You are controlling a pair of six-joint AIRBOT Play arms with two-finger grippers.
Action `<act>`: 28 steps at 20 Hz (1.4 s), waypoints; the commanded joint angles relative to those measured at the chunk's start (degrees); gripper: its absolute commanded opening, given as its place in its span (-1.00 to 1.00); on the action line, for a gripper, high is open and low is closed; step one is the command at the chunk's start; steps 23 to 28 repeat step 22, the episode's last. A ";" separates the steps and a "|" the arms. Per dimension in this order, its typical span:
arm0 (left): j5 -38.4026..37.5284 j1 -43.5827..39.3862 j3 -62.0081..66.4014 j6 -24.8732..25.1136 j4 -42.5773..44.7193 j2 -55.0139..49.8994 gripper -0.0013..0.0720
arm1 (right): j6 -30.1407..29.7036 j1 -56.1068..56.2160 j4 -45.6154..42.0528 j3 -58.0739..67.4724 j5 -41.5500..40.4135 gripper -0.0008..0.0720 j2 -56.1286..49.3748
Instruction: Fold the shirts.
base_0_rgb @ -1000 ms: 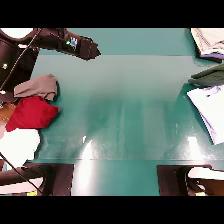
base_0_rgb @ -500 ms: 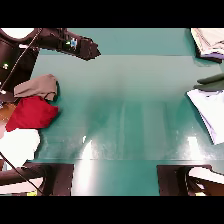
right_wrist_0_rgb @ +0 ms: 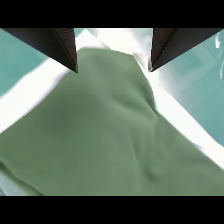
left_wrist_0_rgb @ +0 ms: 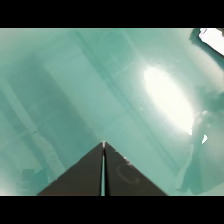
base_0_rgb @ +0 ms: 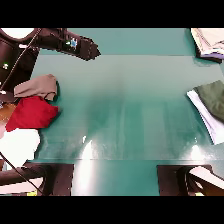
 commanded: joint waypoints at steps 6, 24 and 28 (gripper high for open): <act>-0.28 -0.04 0.00 0.20 -0.02 -0.02 -0.88 | 2.49 1.03 6.38 -4.09 0.37 0.42 1.79; 0.22 -0.04 0.02 -0.04 -0.26 0.04 -0.88 | 1.77 48.46 14.67 -4.11 -2.32 -0.93 1.77; 0.22 -0.04 0.02 -0.04 -0.26 0.04 -0.88 | 1.77 48.46 14.67 -4.11 -2.32 -0.93 1.77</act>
